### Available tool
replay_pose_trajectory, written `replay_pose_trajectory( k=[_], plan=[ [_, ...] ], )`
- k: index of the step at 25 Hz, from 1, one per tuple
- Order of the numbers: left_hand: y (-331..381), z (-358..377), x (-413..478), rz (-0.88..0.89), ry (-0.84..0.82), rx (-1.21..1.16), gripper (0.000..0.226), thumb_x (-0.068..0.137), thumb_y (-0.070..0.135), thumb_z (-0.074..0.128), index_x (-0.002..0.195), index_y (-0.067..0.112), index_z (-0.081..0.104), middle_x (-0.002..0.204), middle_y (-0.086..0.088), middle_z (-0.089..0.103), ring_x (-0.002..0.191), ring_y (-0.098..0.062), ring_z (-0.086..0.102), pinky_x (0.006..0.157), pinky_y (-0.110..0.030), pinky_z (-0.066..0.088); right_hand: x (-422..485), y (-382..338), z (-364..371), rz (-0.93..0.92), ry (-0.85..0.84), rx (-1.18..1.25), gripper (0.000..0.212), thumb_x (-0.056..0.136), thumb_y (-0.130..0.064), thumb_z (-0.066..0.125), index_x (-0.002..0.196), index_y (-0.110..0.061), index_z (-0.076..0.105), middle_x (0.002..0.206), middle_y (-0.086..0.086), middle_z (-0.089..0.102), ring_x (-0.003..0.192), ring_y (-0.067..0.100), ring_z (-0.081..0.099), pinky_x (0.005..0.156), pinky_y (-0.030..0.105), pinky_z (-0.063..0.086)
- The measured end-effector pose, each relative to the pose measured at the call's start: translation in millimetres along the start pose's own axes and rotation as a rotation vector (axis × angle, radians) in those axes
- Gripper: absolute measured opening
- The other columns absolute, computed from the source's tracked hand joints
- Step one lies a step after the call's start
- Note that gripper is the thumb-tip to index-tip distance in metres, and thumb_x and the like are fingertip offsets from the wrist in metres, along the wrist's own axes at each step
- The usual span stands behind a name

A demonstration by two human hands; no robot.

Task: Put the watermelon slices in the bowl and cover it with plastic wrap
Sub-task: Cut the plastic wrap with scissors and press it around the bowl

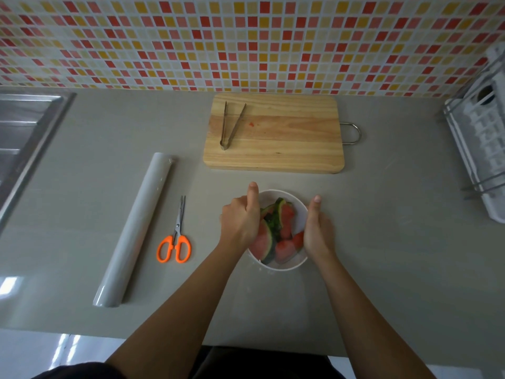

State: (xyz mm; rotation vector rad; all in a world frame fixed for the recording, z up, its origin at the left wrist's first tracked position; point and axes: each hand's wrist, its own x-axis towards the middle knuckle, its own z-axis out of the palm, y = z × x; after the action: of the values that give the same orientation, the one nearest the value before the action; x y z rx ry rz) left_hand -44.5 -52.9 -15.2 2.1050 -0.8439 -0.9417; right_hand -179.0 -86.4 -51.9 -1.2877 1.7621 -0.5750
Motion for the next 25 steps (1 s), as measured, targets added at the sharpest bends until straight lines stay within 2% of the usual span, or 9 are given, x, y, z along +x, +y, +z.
replay_pose_trajectory(
  k=[3,7,11,15,17,18,20,22,25],
  plan=[
    [-3.2,-0.5,3.7,-0.01,-0.007,0.02,0.06,0.093,0.059,0.022,0.056,0.02,0.048,0.064,0.0,0.053,0.075,-0.026,0.057,0.077,-0.037,0.042,0.2,-1.4,1.3,0.015,-0.004,0.009,0.113,0.063,-0.083,-0.007,0.095,-0.005,0.068,0.103,0.02,0.067,0.105,0.037,0.057,0.097,0.05,0.041],
    [-3.2,-1.5,6.4,-0.026,-0.016,0.088,0.054,0.091,0.062,0.018,0.055,0.031,0.043,0.063,0.008,0.044,0.079,-0.024,0.044,0.092,-0.043,0.031,1.6,-0.6,2.3,0.018,0.006,0.019,0.109,0.067,-0.08,-0.005,0.099,-0.005,0.067,0.105,0.02,0.067,0.107,0.037,0.057,0.1,0.05,0.038],
    [-17.6,-3.2,8.7,-0.058,0.006,0.139,0.06,0.089,0.066,0.011,0.054,0.031,0.046,0.065,0.005,0.048,0.085,-0.026,0.044,0.099,-0.047,0.026,2.1,-5.3,6.2,-0.008,0.015,-0.025,0.082,0.088,-0.063,0.004,0.112,-0.009,0.061,0.117,0.018,0.063,0.115,0.037,0.052,0.104,0.049,0.033],
    [-34.0,-0.1,7.1,-0.031,0.11,0.175,0.072,0.082,0.071,0.008,0.07,0.018,0.056,0.104,-0.013,0.06,0.106,-0.032,0.047,0.096,-0.046,0.029,0.5,-4.8,10.2,-0.005,0.044,-0.049,0.081,0.089,-0.062,0.004,0.106,-0.009,0.062,0.115,0.017,0.063,0.112,0.037,0.053,0.097,0.046,0.036],
    [-36.9,-3.0,10.8,-0.033,0.074,0.048,0.087,0.08,0.074,0.004,0.106,0.016,0.064,0.122,-0.012,0.055,0.116,-0.03,0.046,0.102,-0.045,0.03,0.1,-3.8,11.7,0.023,0.07,-0.076,0.085,0.086,-0.065,0.002,0.106,-0.009,0.062,0.116,0.018,0.063,0.111,0.038,0.054,0.096,0.047,0.037],
    [-38.1,-7.3,12.7,-0.051,0.008,-0.107,0.084,0.083,0.073,0.003,0.12,0.023,0.061,0.13,-0.011,0.051,0.122,-0.029,0.044,0.106,-0.046,0.031,0.2,-3.6,11.0,0.021,0.08,-0.092,0.086,0.084,-0.066,0.002,0.11,-0.01,0.061,0.119,0.017,0.062,0.114,0.037,0.052,0.097,0.047,0.036],
    [-41.7,-17.0,12.8,-0.091,-0.092,-0.406,0.067,0.091,0.065,0.001,0.127,0.044,0.053,0.139,-0.009,0.044,0.129,-0.028,0.041,0.111,-0.048,0.029,3.2,-2.5,5.5,-0.019,0.038,-0.011,0.087,0.08,-0.068,0.001,0.125,-0.017,0.055,0.131,0.01,0.056,0.124,0.031,0.047,0.106,0.046,0.032],
    [-54.3,-17.2,-3.1,-0.15,-0.004,-0.61,0.062,0.096,0.057,0.004,0.138,0.034,0.044,0.143,-0.007,0.045,0.129,-0.026,0.044,0.109,-0.042,0.033,3.7,2.4,-1.6,-0.088,-0.107,0.265,0.085,0.078,-0.068,0.002,0.134,-0.022,0.046,0.14,0.001,0.047,0.131,0.018,0.041,0.112,0.041,0.026],
    [-71.2,-1.2,-48.0,-0.058,-0.028,-0.712,0.066,0.096,0.057,0.011,0.127,0.021,0.056,0.125,-0.002,0.064,0.114,-0.014,0.059,0.085,-0.018,0.048,-2.2,0.6,-10.4,-0.068,-0.424,0.553,0.091,0.076,-0.073,-0.005,0.131,-0.023,0.048,0.132,-0.003,0.054,0.123,0.012,0.049,0.109,0.034,0.034]
  ],
)
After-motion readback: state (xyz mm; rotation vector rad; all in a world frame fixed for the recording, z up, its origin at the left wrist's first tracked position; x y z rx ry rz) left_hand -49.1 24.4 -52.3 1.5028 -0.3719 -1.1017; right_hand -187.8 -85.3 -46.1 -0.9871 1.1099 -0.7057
